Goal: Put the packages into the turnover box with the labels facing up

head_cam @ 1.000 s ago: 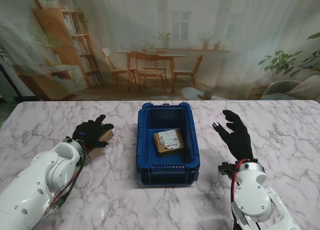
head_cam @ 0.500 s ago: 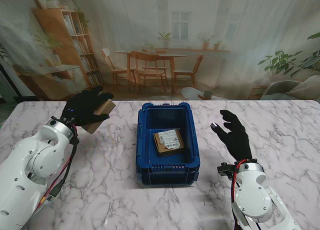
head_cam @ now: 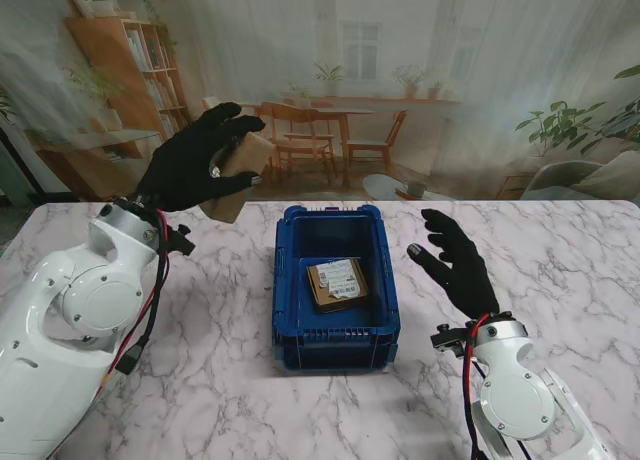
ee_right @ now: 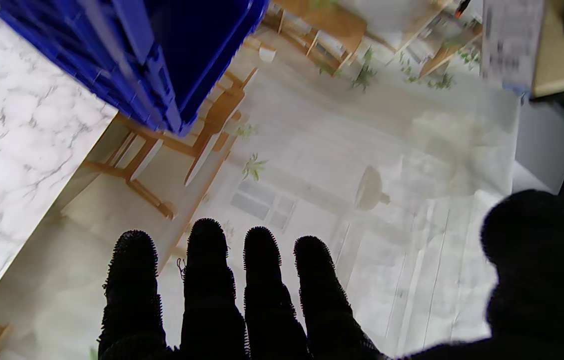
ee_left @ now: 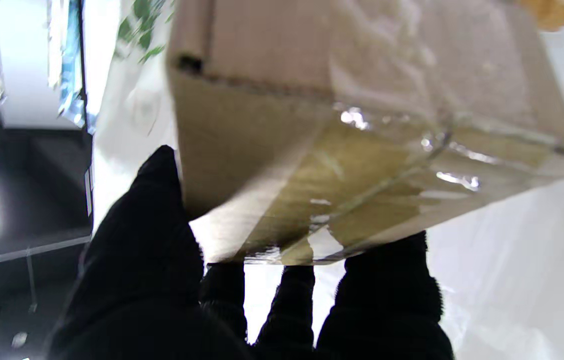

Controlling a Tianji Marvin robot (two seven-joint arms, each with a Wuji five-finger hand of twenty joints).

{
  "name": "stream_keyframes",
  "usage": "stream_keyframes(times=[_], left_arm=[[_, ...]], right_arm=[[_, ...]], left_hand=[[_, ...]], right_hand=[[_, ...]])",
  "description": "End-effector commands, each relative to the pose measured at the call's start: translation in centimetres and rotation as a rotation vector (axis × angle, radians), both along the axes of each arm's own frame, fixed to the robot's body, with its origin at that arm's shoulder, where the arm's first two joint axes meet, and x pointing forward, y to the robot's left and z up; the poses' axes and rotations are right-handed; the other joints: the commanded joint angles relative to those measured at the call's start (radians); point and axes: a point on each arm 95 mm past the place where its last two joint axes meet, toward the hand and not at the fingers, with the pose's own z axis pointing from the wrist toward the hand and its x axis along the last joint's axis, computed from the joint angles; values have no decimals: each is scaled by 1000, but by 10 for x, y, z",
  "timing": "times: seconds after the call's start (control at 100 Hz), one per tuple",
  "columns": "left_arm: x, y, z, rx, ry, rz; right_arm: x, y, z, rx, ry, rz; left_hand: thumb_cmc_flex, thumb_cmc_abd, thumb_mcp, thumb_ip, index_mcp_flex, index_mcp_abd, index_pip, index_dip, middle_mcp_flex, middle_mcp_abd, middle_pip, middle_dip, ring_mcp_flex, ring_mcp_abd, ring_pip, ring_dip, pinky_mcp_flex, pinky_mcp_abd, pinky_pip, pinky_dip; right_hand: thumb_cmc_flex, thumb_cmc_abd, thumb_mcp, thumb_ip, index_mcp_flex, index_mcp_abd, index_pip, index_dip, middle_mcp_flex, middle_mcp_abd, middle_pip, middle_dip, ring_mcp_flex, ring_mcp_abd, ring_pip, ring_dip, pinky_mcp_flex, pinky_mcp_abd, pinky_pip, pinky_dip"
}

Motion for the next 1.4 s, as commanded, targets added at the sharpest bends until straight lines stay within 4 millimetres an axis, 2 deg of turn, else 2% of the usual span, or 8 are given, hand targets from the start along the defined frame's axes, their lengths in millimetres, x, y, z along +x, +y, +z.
stream_keyframes(times=[0.0, 0.26, 0.3, 0.63, 0.72, 0.95, 1.21, 1.39], left_arm=[[-7, -18, 13, -11, -47, -40], [-11, -51, 18, -162, -56, -117], [-11, -56, 17, -180, -48, -127], [-8, -84, 2, -239, -1, -211], [-8, -88, -2, -255, 13, -224], [-8, -103, -9, -267, 45, -257], [-5, -117, -18, -272, 81, -279], [-6, -122, -19, -288, 89, -295]], right_arm=[[1, 9, 7, 5, -8, 46], [6, 33, 18, 11, 17, 167], [8, 37, 20, 18, 28, 188], [21, 64, 22, 72, 92, 272], [24, 69, 22, 77, 97, 279], [31, 81, 25, 92, 123, 326], [34, 89, 25, 119, 145, 352], [40, 92, 27, 133, 158, 354]], left_hand=[[201, 143, 164, 65, 87, 58, 83, 31, 25, 16, -8, 7, 60, -86, 82, 13, 74, -227, 188, 70], [215, 117, 149, 53, 69, 77, 181, 191, 24, 29, 12, 16, 63, -89, 87, 7, 75, -226, 170, 85], [218, 113, 150, 51, 67, 79, 190, 204, 25, 30, 16, 18, 64, -91, 89, 7, 75, -225, 169, 86], [227, 101, 142, 34, 62, 82, 233, 238, 29, 28, 42, 31, 65, -104, 97, 9, 74, -236, 166, 86], [228, 98, 140, 32, 63, 83, 241, 239, 30, 27, 46, 32, 66, -105, 98, 10, 74, -236, 166, 86], [223, 106, 152, 39, 55, 84, 248, 233, 30, 26, 54, 33, 71, -107, 103, 11, 80, -238, 171, 88], [214, 108, 166, 44, 53, 82, 256, 226, 28, 24, 57, 31, 72, -109, 105, 12, 80, -240, 173, 89], [210, 105, 173, 43, 56, 82, 262, 223, 28, 23, 59, 31, 72, -110, 107, 12, 81, -240, 174, 91]], right_hand=[[-59, 10, -5, -6, -47, 28, -63, -37, -23, -2, -5, -7, 5, -24, -43, -5, -4, -12, 2, 17], [-138, -64, 64, -29, -96, 29, -276, -102, -34, -5, -29, -17, 8, -26, -59, -5, -9, 0, -28, 18], [-153, -84, 87, -36, -63, 22, -401, -22, -38, -3, -39, -21, 10, -27, -61, -4, -5, 5, -38, 27], [-234, -229, 207, -64, -63, 20, -452, -22, -135, 33, -126, -62, 13, -22, -66, -4, 0, 31, -70, 23], [-246, -256, 237, -76, -62, 23, -464, -58, -134, 28, -127, -64, 20, -22, -63, -4, 2, 41, -77, 21], [-243, -297, 258, -89, -39, -48, -470, -364, -124, 1, -130, -63, 35, -23, -61, -1, 5, 75, -112, 2], [-228, -296, 251, -88, -37, -63, -449, -349, -138, -24, -145, -72, 31, -19, -62, 1, 6, 105, -131, -8], [-212, -292, 232, -85, -55, -94, -421, -203, -142, -17, -183, -87, 18, -15, -62, 3, 1, 116, -135, -14]])
